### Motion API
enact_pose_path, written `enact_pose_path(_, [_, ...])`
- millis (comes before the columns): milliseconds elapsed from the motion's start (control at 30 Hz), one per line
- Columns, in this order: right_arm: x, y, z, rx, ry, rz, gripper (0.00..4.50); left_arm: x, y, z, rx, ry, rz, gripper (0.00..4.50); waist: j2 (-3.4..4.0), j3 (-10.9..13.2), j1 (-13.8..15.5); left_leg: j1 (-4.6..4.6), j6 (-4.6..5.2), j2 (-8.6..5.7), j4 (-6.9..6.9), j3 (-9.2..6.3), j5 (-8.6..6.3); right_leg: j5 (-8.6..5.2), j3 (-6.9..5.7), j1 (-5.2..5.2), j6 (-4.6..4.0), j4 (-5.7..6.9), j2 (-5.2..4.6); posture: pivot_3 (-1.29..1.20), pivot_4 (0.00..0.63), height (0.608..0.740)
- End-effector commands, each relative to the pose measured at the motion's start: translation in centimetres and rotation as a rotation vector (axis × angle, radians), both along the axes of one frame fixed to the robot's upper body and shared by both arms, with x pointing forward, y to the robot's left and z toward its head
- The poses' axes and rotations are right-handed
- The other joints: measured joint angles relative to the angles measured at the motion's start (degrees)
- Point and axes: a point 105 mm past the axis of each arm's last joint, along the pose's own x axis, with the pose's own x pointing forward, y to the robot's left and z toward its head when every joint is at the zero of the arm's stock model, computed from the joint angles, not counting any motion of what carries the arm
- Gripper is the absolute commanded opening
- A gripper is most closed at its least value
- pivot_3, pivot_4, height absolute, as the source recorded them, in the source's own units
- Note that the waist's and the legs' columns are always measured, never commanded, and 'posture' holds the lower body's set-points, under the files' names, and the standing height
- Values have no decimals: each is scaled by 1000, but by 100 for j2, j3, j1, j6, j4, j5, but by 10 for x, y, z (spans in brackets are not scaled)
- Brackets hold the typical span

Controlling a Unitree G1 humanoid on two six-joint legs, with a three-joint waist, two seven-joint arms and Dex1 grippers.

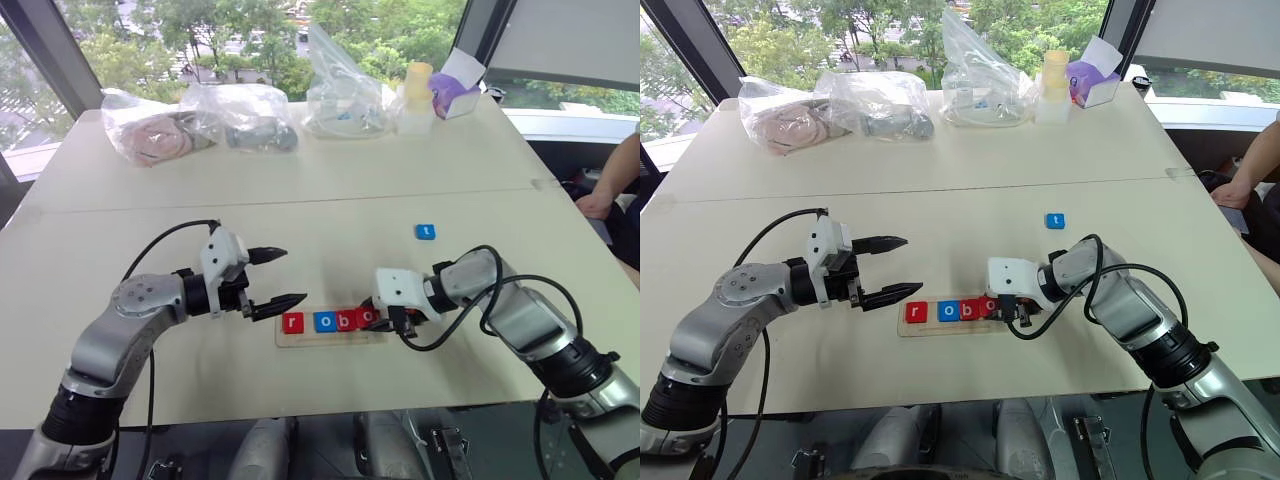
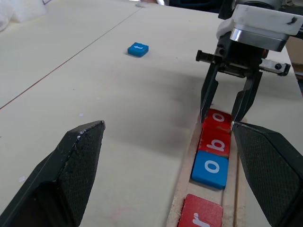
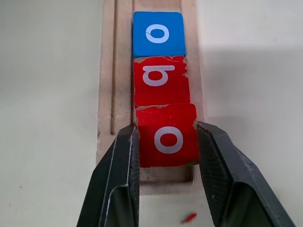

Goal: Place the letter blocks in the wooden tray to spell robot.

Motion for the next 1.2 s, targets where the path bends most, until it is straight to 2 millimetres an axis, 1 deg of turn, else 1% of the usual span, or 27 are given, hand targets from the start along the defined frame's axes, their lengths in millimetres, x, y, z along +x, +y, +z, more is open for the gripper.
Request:
enact_pose_path(33, [-3, 10, 8, 13, -25, 44, 1133, -4, -3, 10, -16, -42, -13, 4500, 0, 0, -1, 0, 0, 0, 0, 0, 0, 0, 0, 0, 0, 0, 0, 0, 150, 740])
enact_pose_path(500, [-1, 22, 9, 23, -30, 70, 1133, -4, -4, 10, -22, -43, -3, 4500, 0, 0, -1, 0, 0, 0, 0, 0, 0, 0, 0, 0, 0, 0, 0, 0, 150, 740])
enact_pose_path(1133, [-3, 19, 13, 6, -16, 80, 1133, -3, -5, 10, -28, -48, 1, 4500, 0, 0, -2, 0, 0, 0, 0, 0, 0, 0, -1, 0, 0, 0, 0, 0, 150, 740])
enact_pose_path(1200, [-4, 18, 13, 6, -14, 81, 2163, -2, -6, 10, -28, -48, 0, 4500, 0, 0, -1, 0, 0, 0, 0, -1, 0, 0, -1, 0, 0, 0, 0, 0, 150, 740])
